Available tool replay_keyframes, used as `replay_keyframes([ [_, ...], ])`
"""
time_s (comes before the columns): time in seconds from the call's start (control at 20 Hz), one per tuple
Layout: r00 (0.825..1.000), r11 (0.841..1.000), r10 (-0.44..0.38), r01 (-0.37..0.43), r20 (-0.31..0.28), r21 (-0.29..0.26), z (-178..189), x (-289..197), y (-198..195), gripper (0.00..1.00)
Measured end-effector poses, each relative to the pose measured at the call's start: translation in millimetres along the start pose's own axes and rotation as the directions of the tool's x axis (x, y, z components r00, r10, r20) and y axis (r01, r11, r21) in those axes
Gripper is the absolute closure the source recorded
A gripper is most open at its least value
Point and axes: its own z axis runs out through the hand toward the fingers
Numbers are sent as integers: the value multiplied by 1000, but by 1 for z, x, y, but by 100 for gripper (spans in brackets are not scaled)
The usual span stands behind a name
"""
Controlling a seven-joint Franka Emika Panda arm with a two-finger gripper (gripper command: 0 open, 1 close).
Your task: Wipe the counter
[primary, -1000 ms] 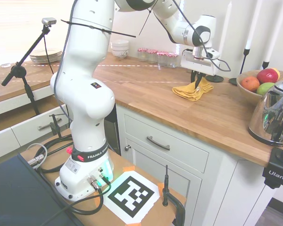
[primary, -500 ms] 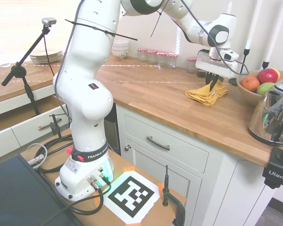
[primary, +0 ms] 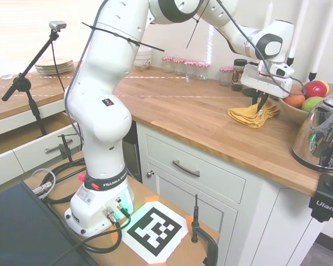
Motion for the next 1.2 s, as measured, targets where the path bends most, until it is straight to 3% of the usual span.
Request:
replay_keyframes([
  [0.4, 999, 999, -47, 47, -13, -10, 1, -28, -34, 100],
  [1.2, 994, 996, -91, 90, -67, -18, 16, -191, -136, 100],
])
